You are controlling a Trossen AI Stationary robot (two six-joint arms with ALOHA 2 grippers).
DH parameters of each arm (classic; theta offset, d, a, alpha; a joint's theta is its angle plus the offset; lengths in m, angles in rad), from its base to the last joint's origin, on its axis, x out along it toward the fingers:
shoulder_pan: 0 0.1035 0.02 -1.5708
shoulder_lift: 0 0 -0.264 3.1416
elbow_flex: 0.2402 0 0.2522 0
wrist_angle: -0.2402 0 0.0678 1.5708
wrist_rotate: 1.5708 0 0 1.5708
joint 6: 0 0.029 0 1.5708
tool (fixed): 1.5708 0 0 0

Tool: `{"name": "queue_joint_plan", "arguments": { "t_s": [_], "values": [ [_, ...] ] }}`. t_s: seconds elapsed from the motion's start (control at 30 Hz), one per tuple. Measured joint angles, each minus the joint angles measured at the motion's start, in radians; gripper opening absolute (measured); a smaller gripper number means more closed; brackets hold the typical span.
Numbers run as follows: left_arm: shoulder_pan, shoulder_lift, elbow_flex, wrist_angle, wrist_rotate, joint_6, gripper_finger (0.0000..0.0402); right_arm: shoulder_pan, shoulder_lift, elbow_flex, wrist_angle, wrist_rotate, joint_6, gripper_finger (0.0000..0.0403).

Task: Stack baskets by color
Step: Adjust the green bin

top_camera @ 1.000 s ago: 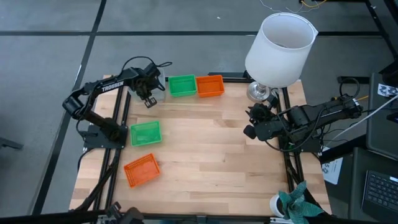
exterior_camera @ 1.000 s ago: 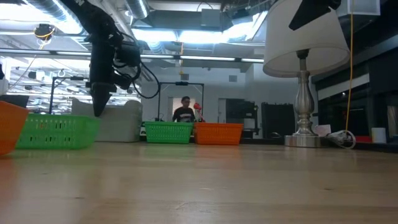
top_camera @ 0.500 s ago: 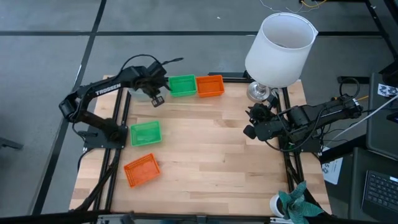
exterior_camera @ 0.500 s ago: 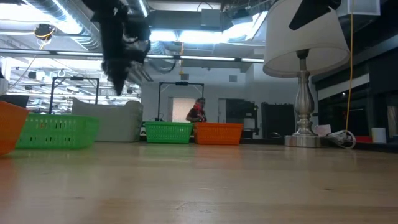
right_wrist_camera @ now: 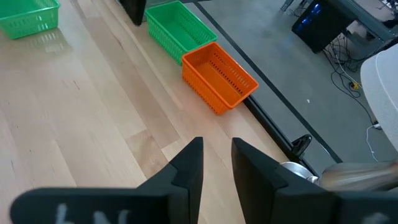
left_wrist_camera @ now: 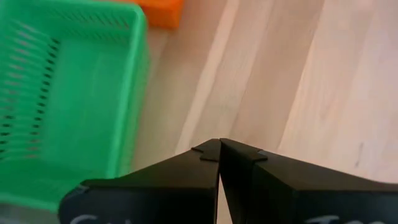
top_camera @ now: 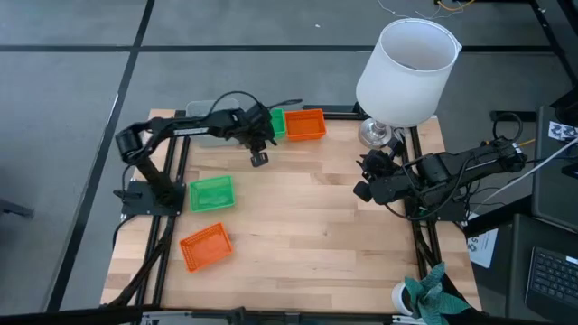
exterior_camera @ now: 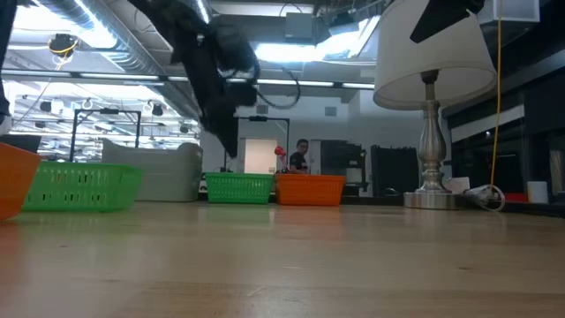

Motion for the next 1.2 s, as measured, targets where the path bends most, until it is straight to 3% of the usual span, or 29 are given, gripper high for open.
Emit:
{"name": "queue_joint_plan", "arguments": {
  "t_s": [0.4,1.2],
  "values": [
    [0.077,0.173,-0.001,0.026,-0.099,0.004,0.0,0.0,0.0,0.0,0.0,0.001,0.0,0.0084],
    [0.13,0.182,0.05,0.037,-0.147,0.039,0.0,0.0,0.0,0.0,0.0,0.0,0.0,0.0084]
  ]
}}
